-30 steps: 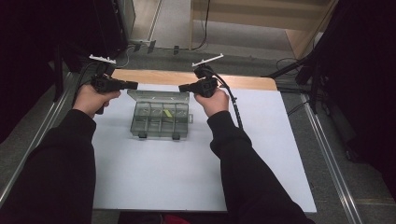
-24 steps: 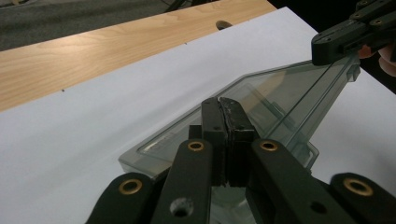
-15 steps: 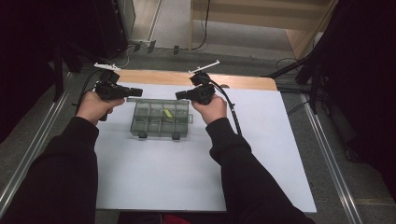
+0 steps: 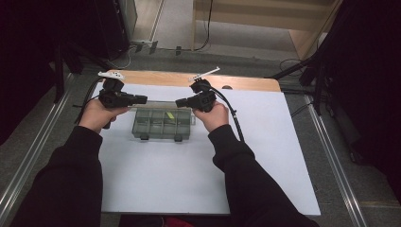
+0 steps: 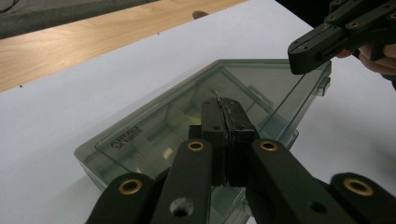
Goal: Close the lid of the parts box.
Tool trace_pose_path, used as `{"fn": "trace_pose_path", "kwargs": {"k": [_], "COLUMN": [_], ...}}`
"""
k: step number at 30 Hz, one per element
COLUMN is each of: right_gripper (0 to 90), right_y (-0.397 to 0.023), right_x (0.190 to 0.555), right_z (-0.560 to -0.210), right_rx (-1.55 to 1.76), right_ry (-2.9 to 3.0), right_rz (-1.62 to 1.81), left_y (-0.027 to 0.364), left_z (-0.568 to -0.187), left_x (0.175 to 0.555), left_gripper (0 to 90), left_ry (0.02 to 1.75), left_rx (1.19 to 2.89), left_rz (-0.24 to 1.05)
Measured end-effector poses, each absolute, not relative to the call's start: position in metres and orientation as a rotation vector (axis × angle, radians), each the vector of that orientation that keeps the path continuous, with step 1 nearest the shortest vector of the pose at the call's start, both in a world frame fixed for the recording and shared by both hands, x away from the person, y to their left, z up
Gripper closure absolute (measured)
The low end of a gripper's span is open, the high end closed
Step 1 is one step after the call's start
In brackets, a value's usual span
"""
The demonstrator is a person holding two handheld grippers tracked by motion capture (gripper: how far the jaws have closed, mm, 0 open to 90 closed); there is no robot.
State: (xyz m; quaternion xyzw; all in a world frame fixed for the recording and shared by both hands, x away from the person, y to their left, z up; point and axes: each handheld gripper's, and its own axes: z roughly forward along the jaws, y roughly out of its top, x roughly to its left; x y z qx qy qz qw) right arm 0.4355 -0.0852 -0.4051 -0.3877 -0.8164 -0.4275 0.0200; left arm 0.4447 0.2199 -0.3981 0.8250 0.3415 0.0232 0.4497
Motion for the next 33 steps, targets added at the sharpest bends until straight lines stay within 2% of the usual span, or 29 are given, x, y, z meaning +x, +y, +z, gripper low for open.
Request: {"fn": "trace_pose_path", "kwargs": {"k": [19,33], "right_gripper": [90.0,90.0], "right_y": [-0.086,-0.094], "right_x": [0.420,0.415], "right_z": [-0.418,-0.430], "right_rx": [-1.177,-1.192], "right_ry": [-2.527,-2.512], "right_rz": [-1.312,-1.299], "left_y": [0.232,0.229], "left_z": [-0.410,-0.426], "left_x": [0.425,0.413], "left_gripper": [89.0,89.0], "left_ry": [0.896,0.877], "left_rx": [2.047,2.032], "left_rz": [0.080,0.046]}}
